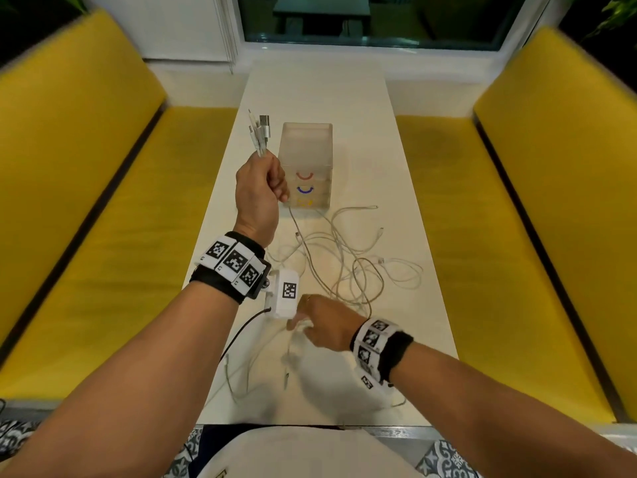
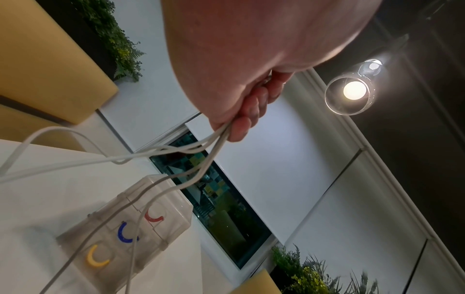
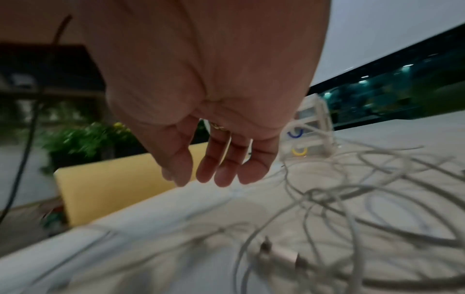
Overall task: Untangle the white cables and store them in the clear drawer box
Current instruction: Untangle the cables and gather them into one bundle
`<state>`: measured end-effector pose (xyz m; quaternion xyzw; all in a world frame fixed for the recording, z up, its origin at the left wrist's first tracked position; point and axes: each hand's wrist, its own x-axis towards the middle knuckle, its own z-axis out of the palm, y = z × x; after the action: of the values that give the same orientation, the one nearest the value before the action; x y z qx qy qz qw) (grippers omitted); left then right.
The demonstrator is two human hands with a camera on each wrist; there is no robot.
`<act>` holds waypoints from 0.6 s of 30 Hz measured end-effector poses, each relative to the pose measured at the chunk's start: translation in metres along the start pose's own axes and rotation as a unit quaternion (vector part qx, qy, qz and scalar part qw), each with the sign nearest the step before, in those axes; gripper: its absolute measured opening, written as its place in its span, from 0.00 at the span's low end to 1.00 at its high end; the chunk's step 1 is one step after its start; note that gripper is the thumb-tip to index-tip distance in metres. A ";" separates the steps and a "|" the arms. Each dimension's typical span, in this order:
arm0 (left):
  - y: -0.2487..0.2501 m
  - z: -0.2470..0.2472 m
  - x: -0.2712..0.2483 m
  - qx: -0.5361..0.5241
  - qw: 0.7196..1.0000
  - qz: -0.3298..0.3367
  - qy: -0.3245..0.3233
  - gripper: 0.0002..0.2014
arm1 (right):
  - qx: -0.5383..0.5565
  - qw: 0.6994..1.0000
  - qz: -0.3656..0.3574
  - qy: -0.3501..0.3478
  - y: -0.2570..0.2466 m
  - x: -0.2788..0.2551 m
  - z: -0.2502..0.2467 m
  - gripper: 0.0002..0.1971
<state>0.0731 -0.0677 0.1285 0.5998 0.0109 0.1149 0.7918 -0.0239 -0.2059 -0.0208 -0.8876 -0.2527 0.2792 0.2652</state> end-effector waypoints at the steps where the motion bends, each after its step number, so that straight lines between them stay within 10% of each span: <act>1: 0.000 0.000 -0.001 0.002 1.000 0.000 -0.001 0.10 | -0.013 1.000 -0.011 -0.019 -0.002 0.002 0.009 0.21; 12: -0.009 -0.009 -0.008 0.011 1.000 -0.006 0.002 0.11 | -0.190 0.977 -0.093 -0.033 0.010 0.019 0.050 0.10; 18: -0.010 -0.020 -0.009 0.038 0.999 0.003 -0.014 0.09 | 0.047 0.992 -0.061 0.105 0.012 0.007 0.012 0.06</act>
<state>0.0629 -0.0531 0.1121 0.6308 0.0023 0.1082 0.7683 -0.0225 -0.2062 -0.0387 -0.8815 -0.2633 0.1797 0.3484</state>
